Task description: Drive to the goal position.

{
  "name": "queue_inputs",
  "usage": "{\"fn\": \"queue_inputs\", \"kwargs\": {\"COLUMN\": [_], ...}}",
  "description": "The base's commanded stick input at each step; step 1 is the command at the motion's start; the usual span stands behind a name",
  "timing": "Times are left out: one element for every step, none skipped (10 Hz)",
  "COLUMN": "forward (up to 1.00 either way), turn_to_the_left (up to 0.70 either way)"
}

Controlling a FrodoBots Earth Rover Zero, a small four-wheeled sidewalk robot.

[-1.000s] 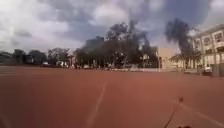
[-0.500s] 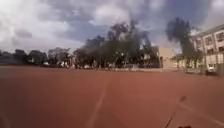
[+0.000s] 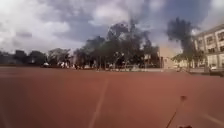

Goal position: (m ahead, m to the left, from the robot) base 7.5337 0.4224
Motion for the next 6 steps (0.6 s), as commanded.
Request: {"fn": "queue_inputs", "kwargs": {"forward": [0.70, 0.70, 0.70, 0.70, 0.70, 0.70], "turn_to_the_left": [0.00, 0.00, 0.00, 0.00, 0.00, 0.00]}}
